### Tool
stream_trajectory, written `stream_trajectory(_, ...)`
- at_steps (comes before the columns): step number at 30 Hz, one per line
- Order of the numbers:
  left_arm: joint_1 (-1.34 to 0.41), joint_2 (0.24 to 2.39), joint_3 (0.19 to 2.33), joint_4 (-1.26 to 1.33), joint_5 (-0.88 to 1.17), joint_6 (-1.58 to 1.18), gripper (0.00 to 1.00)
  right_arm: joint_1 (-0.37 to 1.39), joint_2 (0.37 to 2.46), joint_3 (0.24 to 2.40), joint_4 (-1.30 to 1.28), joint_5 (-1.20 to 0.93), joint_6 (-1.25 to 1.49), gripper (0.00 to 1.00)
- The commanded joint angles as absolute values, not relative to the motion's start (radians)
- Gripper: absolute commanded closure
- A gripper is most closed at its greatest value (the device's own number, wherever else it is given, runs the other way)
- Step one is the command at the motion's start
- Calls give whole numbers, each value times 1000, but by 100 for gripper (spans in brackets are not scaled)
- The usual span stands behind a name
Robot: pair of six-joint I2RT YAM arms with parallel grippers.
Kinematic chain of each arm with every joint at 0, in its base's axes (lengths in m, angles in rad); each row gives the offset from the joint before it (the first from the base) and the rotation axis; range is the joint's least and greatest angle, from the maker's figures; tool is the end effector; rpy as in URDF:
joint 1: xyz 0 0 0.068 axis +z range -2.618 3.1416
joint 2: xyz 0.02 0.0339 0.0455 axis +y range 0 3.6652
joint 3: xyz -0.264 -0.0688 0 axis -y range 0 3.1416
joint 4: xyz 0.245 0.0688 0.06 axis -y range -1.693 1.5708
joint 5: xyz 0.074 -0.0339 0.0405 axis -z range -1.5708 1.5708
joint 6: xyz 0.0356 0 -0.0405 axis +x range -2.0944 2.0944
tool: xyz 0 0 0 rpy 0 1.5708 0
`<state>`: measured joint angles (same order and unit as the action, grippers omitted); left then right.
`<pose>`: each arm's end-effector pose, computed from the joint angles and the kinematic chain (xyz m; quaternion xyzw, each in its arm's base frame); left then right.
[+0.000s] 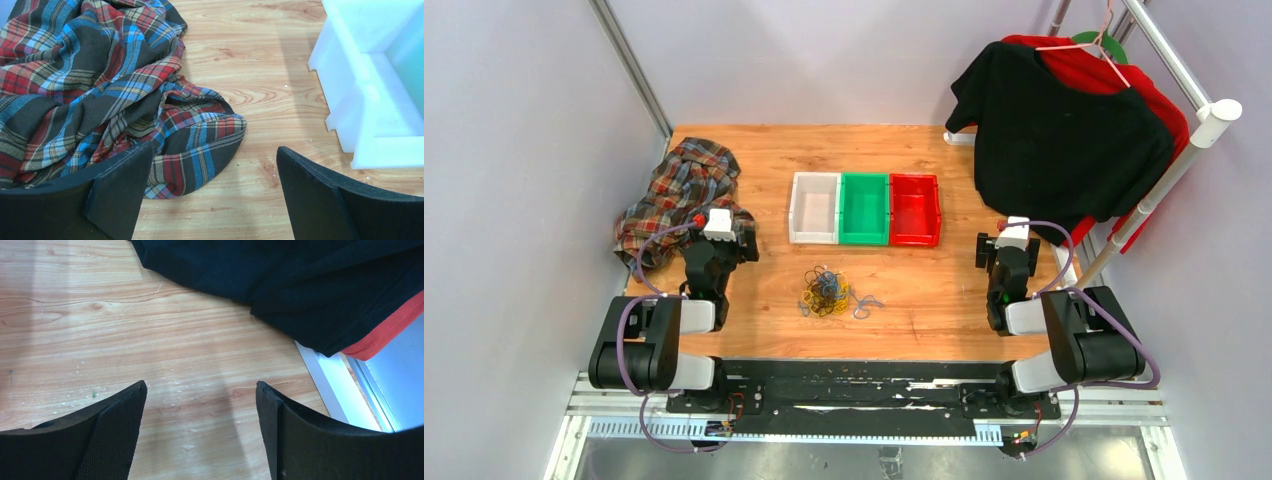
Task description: Untangle the cables
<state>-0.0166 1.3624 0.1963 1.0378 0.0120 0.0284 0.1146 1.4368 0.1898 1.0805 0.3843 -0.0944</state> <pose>0.2257 -0.0042 0.1562 0.0209 0.7507 -0.0006 0.6603 0.2251 0.0125 0.1442 0.0445 0.7582 -0.1394 0.6354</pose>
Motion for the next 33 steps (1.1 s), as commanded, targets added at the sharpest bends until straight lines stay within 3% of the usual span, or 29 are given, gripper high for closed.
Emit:
stream_trajectory(1, -20, 1364, 196, 1066, -7, 38, 2, 97, 1431, 199, 1109, 379, -87, 20)
stream_trajectory(13, -18, 1328, 208, 1004, 4, 43, 2, 111, 1344, 212, 1034, 402, -103, 20)
stream_trajectory(15, -18, 1251, 280, 829, 34, 63, 2, 135, 1252, 253, 877, 471, -87, 20)
stream_trajectory(18, -18, 1180, 413, 522, 110, 116, 2, 136, 1113, 428, 358, 518, 72, 20)
stream_trajectory(21, -18, 1124, 532, 246, 182, 140, 2, 142, 1037, 552, 36, 490, 203, 20)
stream_trajectory(26, -18, 1080, 673, -107, 402, 185, 2, 143, 885, 586, -66, 167, 325, 20)
stream_trajectory(28, -20, 1083, 710, -228, 514, 202, 2, 142, 792, 544, -30, 56, 529, 20)
stream_trajectory(32, -44, 1114, 750, -348, 632, 192, 2, 157, 753, 372, 344, -325, 680, 18)
stream_trajectory(33, -58, 1121, 754, -367, 639, 194, 2, 194, 780, 392, 298, -326, 656, 18)
